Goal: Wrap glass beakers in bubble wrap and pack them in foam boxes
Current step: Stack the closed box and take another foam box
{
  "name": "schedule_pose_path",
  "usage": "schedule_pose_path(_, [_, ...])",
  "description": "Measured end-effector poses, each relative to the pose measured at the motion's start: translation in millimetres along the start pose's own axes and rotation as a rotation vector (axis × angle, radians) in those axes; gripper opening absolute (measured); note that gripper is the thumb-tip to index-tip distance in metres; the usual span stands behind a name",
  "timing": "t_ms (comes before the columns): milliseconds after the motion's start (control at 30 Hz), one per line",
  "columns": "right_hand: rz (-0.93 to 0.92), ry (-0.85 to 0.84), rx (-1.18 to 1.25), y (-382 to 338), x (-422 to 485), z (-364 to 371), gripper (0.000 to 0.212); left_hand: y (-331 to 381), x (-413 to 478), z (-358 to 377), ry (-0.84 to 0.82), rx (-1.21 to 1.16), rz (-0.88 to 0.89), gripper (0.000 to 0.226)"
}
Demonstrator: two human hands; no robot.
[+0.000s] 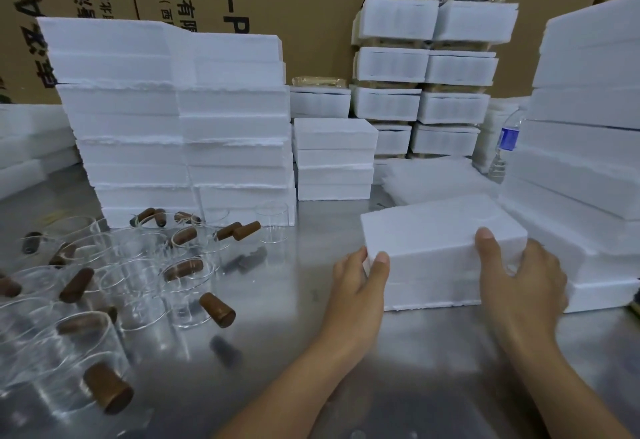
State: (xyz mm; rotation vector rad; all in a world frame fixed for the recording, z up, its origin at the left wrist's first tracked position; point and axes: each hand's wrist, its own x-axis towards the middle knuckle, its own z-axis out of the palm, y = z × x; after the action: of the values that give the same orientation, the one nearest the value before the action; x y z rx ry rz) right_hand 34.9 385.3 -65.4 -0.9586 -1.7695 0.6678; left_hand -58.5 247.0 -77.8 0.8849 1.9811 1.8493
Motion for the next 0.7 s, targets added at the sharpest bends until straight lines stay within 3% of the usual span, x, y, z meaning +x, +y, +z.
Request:
schedule_pose_path(167, [-0.069,-0.022,0.308,-29,-14,-5,0.059,-2,1,-13,0.08,0.004,-0.023,0.021])
schedule_pose_path(300, [-0.174,-0.084,0.386,-57,-22,3,0.062,-8,-1,-27,0.198,-0.019,-0.052,0.011])
schedule_pose_path(400, [-0.321,-0.225,0.407,-79,-28,16,0.068,-8,-10,-39,0.276,-0.057,-0.005,0.01])
schedule_pose_path(600, [-0.68,-0.594,0.109,-110,-57,53,0.065,-3,-31,-64,0.523,-0.011,0.36,0.021])
schedule_pose_path(700, [-0.728,-0.649,0.006,-114,-73,73,0.065,-3,-31,-74,0.657,0.016,0.406,0.02])
